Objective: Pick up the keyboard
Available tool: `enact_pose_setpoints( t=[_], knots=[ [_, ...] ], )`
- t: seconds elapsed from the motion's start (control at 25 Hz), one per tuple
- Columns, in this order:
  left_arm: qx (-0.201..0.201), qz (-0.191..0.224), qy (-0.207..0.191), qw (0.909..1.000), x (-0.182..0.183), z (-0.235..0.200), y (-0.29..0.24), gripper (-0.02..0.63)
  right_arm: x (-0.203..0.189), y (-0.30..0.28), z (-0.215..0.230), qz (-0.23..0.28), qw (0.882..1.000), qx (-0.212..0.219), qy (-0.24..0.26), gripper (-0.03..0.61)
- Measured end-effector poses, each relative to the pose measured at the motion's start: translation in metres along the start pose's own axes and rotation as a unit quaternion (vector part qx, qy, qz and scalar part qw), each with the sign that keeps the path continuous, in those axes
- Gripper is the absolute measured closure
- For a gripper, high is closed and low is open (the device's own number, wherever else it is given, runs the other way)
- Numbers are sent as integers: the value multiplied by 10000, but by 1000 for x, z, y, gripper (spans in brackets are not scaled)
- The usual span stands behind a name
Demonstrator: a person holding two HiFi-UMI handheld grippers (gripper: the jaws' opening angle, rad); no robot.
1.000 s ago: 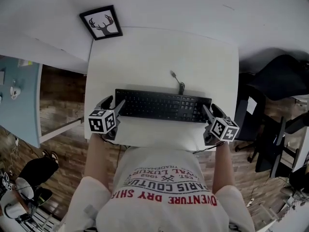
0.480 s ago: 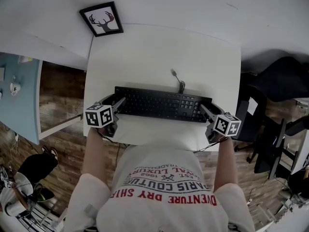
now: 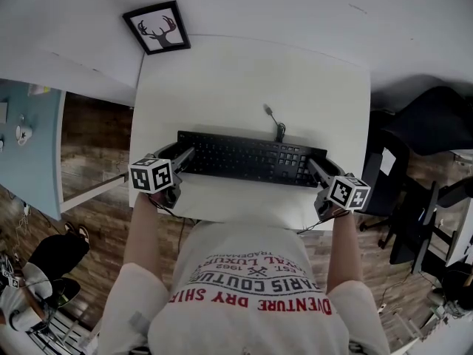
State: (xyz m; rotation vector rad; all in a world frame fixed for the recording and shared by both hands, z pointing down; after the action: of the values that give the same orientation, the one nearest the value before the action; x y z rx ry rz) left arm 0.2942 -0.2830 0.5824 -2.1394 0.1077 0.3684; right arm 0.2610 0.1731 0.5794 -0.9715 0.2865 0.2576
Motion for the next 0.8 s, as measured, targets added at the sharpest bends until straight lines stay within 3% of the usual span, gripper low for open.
enact_pose_setpoints(
  t=[0.28,0.8],
  knots=[
    [1,-29,-22,10000,-2,0,8,377,-7,8,-11,87,9999,-69,-20,341],
    [43,567,-410,9975,15,20,56,377,10,41,-47,564,9981,-28,235,339]
  ],
)
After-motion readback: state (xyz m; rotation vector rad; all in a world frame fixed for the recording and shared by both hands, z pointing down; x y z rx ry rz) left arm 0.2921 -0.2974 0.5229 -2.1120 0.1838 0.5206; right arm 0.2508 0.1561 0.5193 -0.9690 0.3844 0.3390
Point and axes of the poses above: the fingertips, and each gripper's own axes: y backward along the fingers, z to its right, x out of its top, the point moved 7 cm from there along y, backward along the fingers, and after that the axes turned 15 degrees about -z, right-handed, at the moved point
